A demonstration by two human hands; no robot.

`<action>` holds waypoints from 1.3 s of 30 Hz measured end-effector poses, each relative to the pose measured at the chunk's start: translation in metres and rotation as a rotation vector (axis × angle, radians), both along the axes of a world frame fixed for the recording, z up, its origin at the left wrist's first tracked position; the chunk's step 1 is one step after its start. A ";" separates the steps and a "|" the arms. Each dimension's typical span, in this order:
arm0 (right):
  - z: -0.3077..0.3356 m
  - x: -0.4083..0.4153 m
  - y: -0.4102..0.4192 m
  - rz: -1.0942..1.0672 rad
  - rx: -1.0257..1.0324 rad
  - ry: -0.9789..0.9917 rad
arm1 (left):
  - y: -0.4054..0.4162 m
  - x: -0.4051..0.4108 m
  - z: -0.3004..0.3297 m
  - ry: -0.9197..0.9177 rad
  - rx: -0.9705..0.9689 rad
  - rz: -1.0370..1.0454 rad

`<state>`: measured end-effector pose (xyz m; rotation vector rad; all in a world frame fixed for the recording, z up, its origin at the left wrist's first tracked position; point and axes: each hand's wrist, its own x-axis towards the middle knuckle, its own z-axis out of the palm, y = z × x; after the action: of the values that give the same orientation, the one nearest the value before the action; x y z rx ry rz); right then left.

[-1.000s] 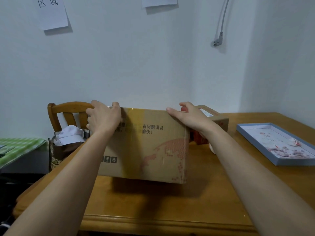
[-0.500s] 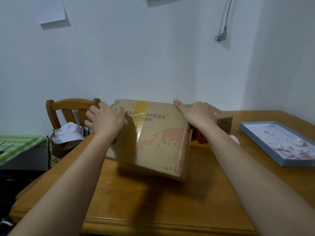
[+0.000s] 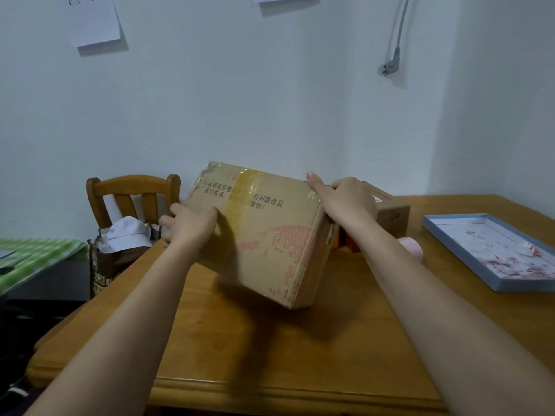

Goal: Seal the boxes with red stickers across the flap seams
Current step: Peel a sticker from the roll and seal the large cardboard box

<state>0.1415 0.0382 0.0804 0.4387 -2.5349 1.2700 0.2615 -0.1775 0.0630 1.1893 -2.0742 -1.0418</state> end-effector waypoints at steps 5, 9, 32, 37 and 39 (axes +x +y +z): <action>0.008 0.017 -0.012 0.184 -0.106 0.058 | 0.016 -0.004 0.004 0.101 0.411 -0.092; 0.001 0.009 -0.015 0.146 -0.142 0.106 | 0.022 0.001 0.004 0.127 0.480 -0.077; -0.007 0.017 -0.042 0.523 -0.276 -0.121 | -0.019 -0.008 -0.026 0.388 0.543 -0.037; -0.007 0.030 -0.059 0.593 -0.195 -0.054 | -0.038 0.006 -0.030 0.358 0.470 0.154; -0.013 0.028 -0.060 0.546 -0.089 -0.050 | -0.043 0.011 -0.030 0.409 0.549 0.173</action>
<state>0.1694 -0.0218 0.0677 1.1482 -2.4701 1.5760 0.2728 -0.2203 0.0328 1.2423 -1.3866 -1.6683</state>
